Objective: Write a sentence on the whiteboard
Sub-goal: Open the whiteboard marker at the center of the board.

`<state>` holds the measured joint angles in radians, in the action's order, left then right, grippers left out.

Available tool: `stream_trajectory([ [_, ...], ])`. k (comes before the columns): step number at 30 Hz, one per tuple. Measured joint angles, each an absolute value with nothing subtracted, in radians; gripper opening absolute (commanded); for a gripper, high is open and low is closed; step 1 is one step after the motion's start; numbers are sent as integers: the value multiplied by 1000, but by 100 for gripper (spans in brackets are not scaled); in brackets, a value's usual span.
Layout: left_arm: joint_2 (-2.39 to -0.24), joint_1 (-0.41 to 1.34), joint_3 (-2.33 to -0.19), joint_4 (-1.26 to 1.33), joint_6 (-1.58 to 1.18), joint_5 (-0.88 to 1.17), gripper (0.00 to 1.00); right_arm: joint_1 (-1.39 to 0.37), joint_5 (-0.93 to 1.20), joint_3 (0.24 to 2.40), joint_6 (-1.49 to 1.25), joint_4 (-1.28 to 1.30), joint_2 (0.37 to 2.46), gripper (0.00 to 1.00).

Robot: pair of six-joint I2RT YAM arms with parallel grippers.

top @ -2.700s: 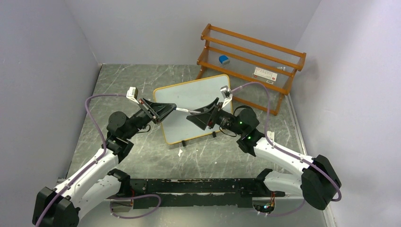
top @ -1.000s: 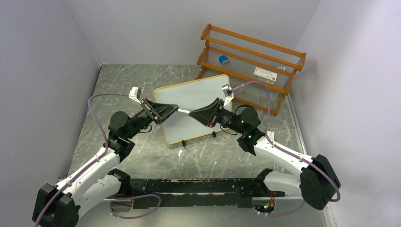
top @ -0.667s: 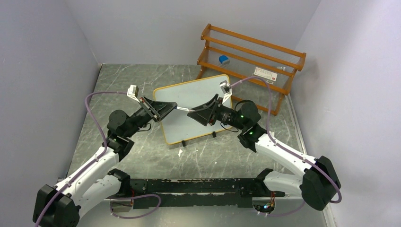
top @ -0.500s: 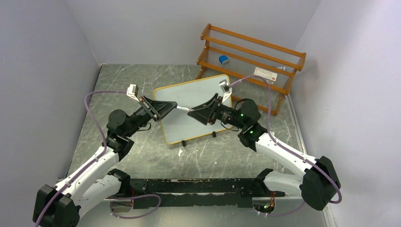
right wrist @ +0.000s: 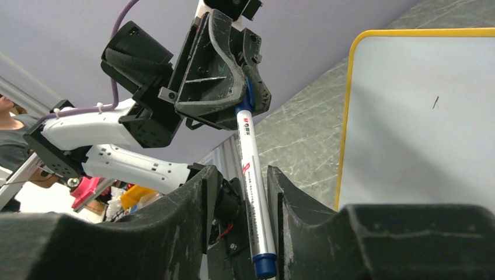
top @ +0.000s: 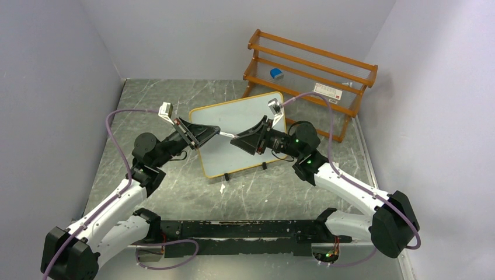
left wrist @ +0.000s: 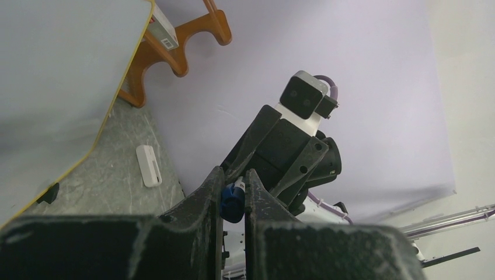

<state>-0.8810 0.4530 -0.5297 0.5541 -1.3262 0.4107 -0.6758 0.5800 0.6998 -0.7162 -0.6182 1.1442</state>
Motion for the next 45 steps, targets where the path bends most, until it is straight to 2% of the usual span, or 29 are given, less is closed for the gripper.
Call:
stream_trajectory([
  [7,-879,453,-530,535,-1322,419,5,-673,578,703,-712,-615,1140,42],
  [21,-879,453,-530,553,-1340,422,5,-669,589,703,-729,-640,1143,34],
  [25,-879,453,-530,563,-1352,424,5,-669,592,703,-736,-650,1147,27],
  [35,-874,453,-529,573,-1361,429,5,-667,595,703,-741,-668,1154,0],
  [45,-864,455,-524,557,-1361,448,5,-673,590,664,-724,-662,1111,0],
])
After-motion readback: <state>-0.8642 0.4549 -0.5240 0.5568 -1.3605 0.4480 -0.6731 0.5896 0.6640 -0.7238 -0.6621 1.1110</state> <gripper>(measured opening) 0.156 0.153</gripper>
